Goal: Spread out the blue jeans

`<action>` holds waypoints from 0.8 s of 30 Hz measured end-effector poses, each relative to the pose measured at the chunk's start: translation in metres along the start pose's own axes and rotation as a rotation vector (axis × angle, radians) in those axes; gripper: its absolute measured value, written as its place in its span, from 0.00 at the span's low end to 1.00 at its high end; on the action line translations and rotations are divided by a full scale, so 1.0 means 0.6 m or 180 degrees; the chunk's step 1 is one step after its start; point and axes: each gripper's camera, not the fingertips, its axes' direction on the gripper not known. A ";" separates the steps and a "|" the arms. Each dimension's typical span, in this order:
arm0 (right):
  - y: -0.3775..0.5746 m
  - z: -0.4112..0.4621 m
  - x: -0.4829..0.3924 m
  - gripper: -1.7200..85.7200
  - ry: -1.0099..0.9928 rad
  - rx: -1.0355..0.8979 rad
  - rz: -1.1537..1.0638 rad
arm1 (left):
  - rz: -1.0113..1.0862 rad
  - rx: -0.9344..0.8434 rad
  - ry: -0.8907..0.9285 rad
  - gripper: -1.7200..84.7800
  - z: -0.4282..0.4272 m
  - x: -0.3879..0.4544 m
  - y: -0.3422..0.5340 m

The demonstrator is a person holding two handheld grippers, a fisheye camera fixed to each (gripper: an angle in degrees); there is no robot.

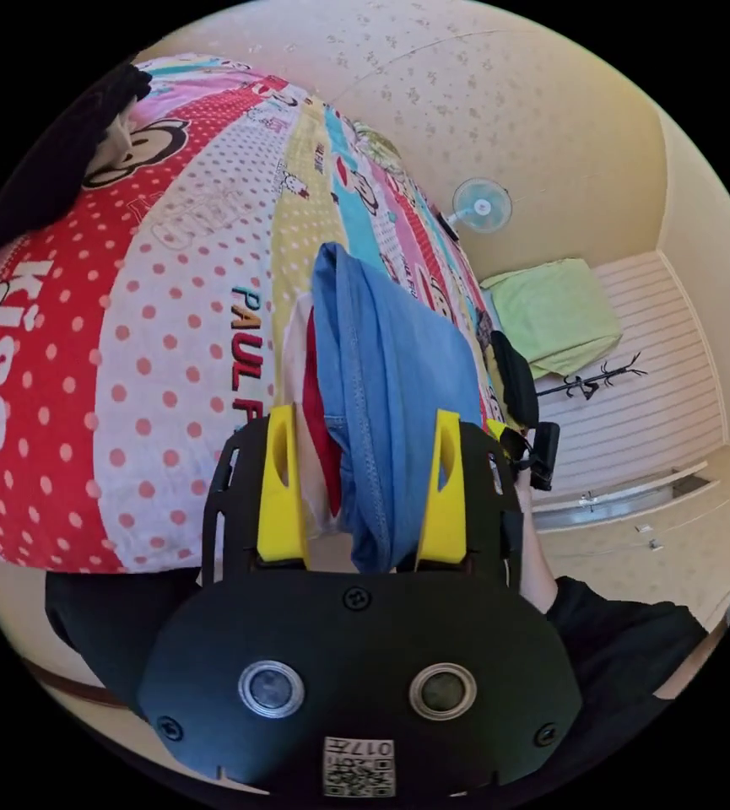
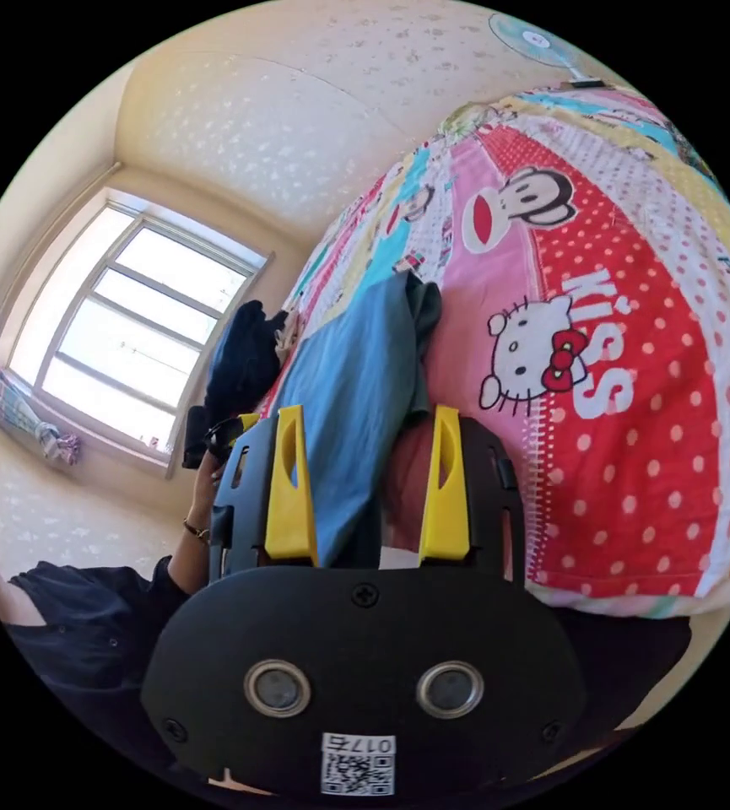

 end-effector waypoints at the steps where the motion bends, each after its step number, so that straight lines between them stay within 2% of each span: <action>1: 0.013 0.021 -0.005 0.24 0.0184 0.0119 0.0007 | -0.0016 0.0130 -0.0087 0.24 -0.002 0.006 0.009; 3: 0.048 0.027 -0.036 0.24 0.0379 0.0330 -0.0094 | 0.0032 0.0159 -0.0183 0.21 0.015 0.033 0.042; 5: 0.094 0.047 -0.084 0.20 0.0491 0.0144 -0.0400 | 0.0056 0.0246 -0.0319 0.18 0.026 0.052 0.076; 7: 0.126 0.060 -0.105 0.15 0.0732 -0.0037 -0.0346 | -0.0006 0.0259 -0.0417 0.15 0.028 0.061 0.104; 8: 0.143 0.050 -0.115 0.11 0.0853 0.0017 -0.0314 | -0.0087 0.0163 -0.0196 0.13 0.029 0.055 0.116; 9: 0.149 0.041 -0.118 0.09 0.0862 0.0024 -0.0293 | -0.0206 0.0003 0.0303 0.12 0.032 0.040 0.126; 10: 0.152 0.018 -0.115 0.07 0.0630 -0.0047 -0.0220 | -0.0284 -0.0078 0.0581 0.12 0.033 0.031 0.132; 11: 0.151 -0.007 -0.106 0.05 0.0058 -0.0169 -0.0103 | -0.0380 -0.0166 0.1019 0.11 0.025 0.017 0.144; 12: 0.153 -0.019 -0.103 0.05 -0.0235 -0.0193 -0.0066 | -0.0380 -0.0151 0.1260 0.11 0.002 0.011 0.157; 14: 0.168 -0.072 -0.123 0.04 -0.0948 -0.0159 -0.0180 | -0.0286 -0.0068 0.1429 0.11 -0.054 0.009 0.171; 17: 0.171 -0.116 -0.197 0.03 -0.1126 -0.0253 -0.0618 | -0.0046 0.0088 0.1568 0.11 -0.162 0.018 0.176; 22: 0.092 -0.094 -0.337 0.02 -0.1381 -0.0310 -0.1288 | 0.0210 0.0550 0.1171 0.12 -0.341 0.030 0.136; 24: 0.037 -0.060 -0.388 0.02 -0.1470 -0.0393 -0.1464 | 0.0338 0.0915 0.1010 0.12 -0.438 0.022 0.098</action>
